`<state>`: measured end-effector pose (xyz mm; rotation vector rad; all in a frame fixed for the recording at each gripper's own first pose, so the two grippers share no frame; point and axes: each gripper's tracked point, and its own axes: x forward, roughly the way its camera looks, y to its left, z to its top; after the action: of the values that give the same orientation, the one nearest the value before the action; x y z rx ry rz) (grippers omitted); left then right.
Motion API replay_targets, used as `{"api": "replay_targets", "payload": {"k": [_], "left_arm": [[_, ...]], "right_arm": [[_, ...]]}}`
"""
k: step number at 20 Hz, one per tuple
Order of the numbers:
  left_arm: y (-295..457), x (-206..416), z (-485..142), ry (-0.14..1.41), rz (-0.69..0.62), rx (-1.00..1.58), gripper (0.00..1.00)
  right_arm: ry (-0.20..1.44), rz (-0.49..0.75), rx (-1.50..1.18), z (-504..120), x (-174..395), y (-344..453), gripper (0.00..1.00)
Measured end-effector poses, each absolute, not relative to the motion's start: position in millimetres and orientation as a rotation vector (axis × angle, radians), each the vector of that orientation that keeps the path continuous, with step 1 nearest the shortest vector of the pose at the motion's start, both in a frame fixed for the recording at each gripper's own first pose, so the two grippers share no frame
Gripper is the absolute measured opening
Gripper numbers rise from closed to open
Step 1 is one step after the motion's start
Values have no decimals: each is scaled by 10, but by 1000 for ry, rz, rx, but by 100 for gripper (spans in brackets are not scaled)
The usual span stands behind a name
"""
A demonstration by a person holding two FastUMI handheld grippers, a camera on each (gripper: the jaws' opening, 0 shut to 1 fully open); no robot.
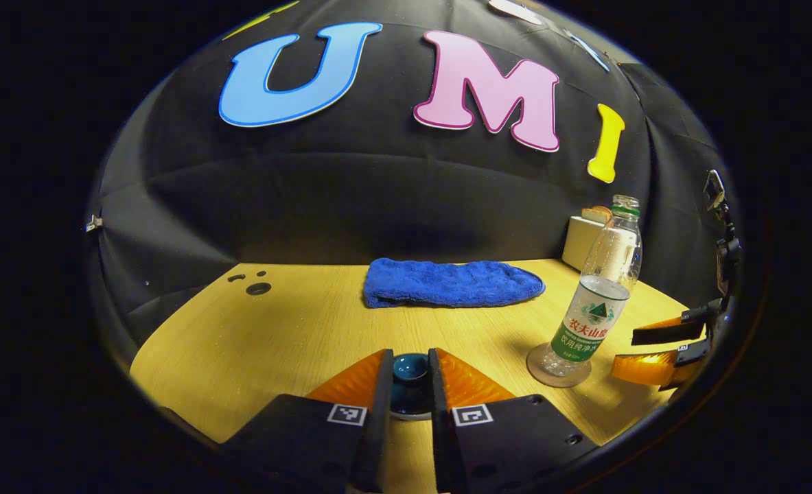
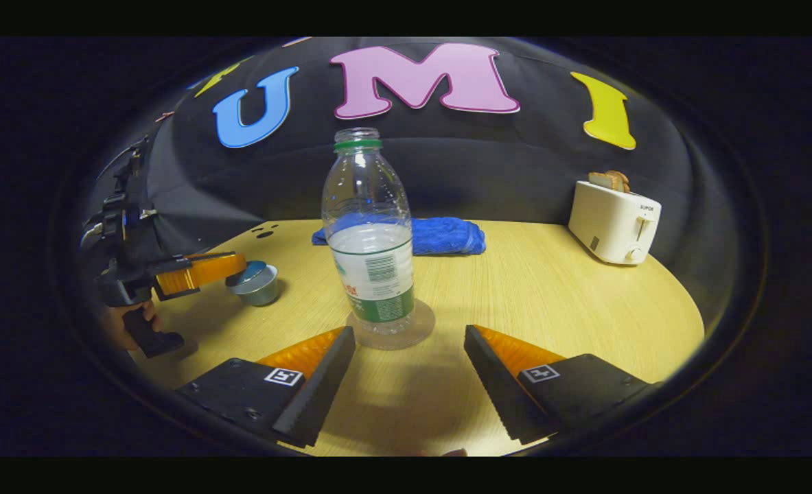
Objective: Open the teacup lid with one hand, grasp the water bottle and pour water into the teacup with the other hand; after pouring, place the water bottle on the coaster and then close the teacup lid.
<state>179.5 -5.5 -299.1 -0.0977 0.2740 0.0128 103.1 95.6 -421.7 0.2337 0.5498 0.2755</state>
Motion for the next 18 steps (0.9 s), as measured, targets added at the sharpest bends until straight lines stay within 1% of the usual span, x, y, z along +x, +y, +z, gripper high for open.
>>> {"api": "replay_targets", "payload": {"k": [1,6,7,8,9,10,11,12,15,18], "left_arm": [[-71,1800,-3005,277,9,-101,31],[-141,1804,-3084,285,-5,-59,31],[-143,1806,-3098,289,-2,-48,28],[-132,1802,-3113,287,6,-35,30],[-136,1813,-3094,279,6,-26,30],[-143,1811,-3094,277,4,-20,42],[-160,1813,-3095,276,-3,-23,39],[-165,1799,-3075,272,-4,-25,46],[-162,1744,-2857,233,-2,-3,46],[-177,1586,-2585,220,-3,-2,46]], "right_arm": [[552,270,225,-4225,1036,938,99],[544,269,200,-4197,1042,959,99],[543,270,199,-4189,1029,966,99],[542,270,199,-4177,1020,964,96],[540,274,202,-4162,1016,969,99],[539,275,206,-4144,1005,971,99],[538,275,209,-4129,990,972,99],[537,271,211,-4102,988,961,99],[529,270,216,-3988,948,957,99],[511,291,204,-3744,928,952,99]]}}
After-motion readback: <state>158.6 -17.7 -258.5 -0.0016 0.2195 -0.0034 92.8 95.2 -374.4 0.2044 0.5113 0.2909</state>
